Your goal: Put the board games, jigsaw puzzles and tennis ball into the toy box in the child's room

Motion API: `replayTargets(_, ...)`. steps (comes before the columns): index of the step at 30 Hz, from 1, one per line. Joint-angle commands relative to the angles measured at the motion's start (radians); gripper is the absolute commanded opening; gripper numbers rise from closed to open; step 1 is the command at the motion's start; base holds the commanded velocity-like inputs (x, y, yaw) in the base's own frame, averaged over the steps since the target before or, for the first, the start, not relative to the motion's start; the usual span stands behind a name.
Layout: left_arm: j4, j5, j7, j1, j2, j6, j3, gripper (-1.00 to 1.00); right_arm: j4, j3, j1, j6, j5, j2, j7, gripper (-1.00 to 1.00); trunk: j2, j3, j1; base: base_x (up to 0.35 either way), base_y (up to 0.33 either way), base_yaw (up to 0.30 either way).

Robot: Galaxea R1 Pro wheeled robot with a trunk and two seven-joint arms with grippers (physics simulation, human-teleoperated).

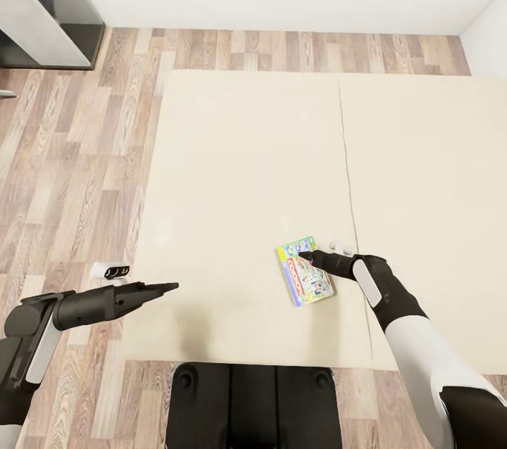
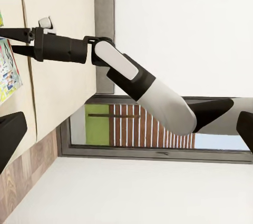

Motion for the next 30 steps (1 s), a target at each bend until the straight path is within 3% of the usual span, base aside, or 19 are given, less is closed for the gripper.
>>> replayTargets(1,0.000,-0.001,-0.004,0.000,0.000,0.011,0.000,1.00,0.002,-0.002,0.001,0.008,0.001,0.001,0.003,1.00,-0.001,-0.001,0.001,0.000,0.000,0.000)
replayTargets(16,0.000,-0.001,-0.004,0.000,0.000,0.011,0.000,1.00,0.006,-0.001,0.006,0.015,0.000,0.001,0.000,1.00,-0.001,-0.001,0.001,0.000,0.000,0.000)
replayTargets(23,0.000,-0.001,-0.004,0.000,0.000,0.011,0.000,1.00,0.006,-0.004,0.006,0.096,-0.007,0.002,0.022,1.00,-0.001,-0.001,0.001,0.000,0.000,0.000)
replayTargets(30,0.000,-0.001,-0.004,0.000,0.000,0.011,0.000,1.00,0.005,-0.005,0.005,0.117,-0.008,0.046,0.040,1.00,-0.001,-0.001,0.001,0.000,0.000,0.000)
